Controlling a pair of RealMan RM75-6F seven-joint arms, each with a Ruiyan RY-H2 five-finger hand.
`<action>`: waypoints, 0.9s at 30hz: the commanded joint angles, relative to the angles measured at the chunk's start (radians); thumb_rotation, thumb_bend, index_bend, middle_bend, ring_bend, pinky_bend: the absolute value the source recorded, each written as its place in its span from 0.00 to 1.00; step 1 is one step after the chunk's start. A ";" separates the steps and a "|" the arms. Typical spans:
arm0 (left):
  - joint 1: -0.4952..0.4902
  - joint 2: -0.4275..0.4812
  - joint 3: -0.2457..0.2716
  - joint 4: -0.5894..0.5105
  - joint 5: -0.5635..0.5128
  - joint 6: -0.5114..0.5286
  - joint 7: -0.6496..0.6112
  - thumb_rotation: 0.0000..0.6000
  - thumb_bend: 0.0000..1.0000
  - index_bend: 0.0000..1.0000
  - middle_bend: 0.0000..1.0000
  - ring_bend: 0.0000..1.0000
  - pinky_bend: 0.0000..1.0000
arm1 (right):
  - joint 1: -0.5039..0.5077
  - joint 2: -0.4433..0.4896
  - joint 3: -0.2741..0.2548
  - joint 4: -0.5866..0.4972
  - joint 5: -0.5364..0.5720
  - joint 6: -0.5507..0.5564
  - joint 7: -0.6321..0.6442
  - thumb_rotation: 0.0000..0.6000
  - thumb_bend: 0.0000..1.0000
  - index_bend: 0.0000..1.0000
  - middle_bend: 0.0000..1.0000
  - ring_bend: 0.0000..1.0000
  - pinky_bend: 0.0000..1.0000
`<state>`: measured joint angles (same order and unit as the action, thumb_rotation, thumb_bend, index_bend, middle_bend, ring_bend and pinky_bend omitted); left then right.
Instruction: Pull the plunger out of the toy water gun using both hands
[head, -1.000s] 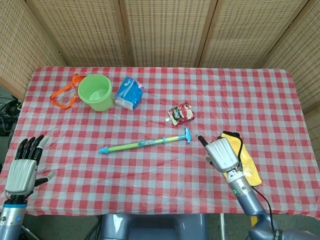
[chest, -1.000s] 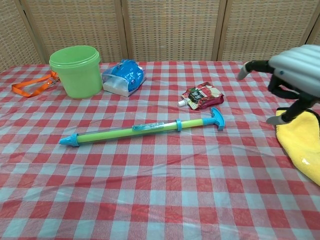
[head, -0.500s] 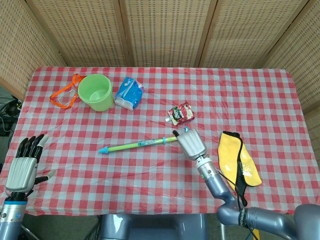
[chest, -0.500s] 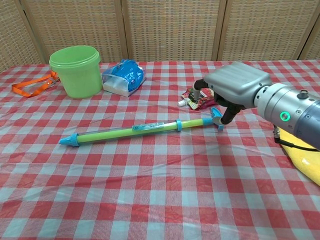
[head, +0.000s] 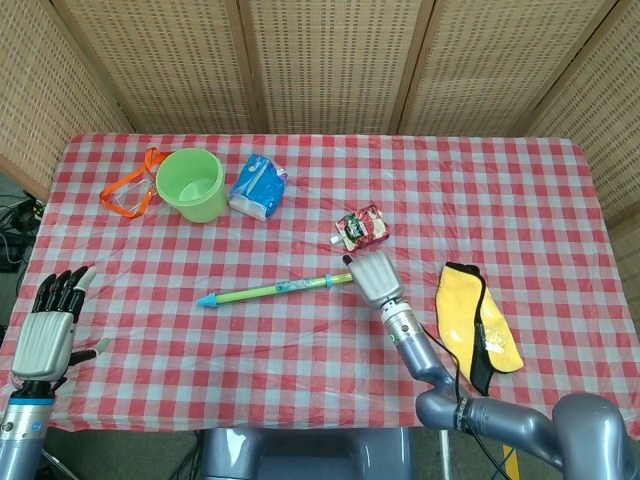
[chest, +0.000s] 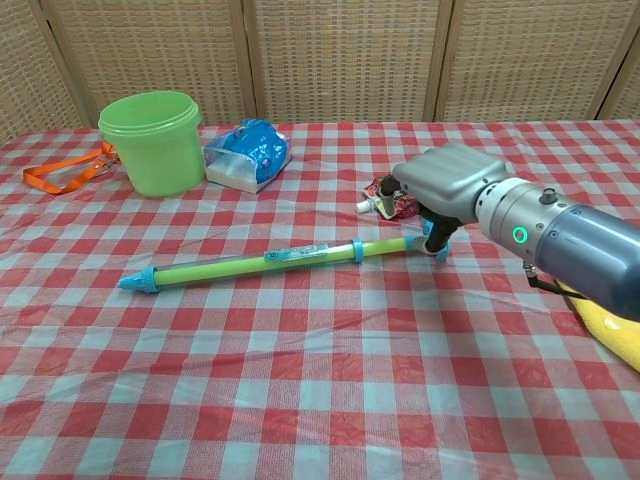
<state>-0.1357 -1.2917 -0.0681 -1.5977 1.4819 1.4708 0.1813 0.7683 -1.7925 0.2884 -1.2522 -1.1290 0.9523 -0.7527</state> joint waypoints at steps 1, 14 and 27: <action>-0.001 0.000 -0.002 0.001 -0.004 -0.002 0.000 1.00 0.00 0.00 0.00 0.00 0.00 | 0.011 -0.011 -0.006 0.021 0.013 -0.009 0.005 1.00 0.50 0.40 1.00 0.97 0.77; -0.005 0.001 -0.006 0.006 -0.016 -0.004 -0.008 1.00 0.00 0.00 0.00 0.00 0.00 | 0.049 -0.051 -0.029 0.130 0.060 -0.041 0.040 1.00 0.50 0.40 1.00 0.97 0.77; -0.008 -0.001 -0.008 0.006 -0.022 -0.005 -0.003 1.00 0.00 0.00 0.00 0.00 0.00 | 0.069 -0.067 -0.047 0.208 0.054 -0.055 0.098 1.00 0.50 0.48 1.00 0.97 0.77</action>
<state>-0.1439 -1.2925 -0.0756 -1.5921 1.4601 1.4656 0.1785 0.8361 -1.8581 0.2429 -1.0470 -1.0731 0.8977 -0.6581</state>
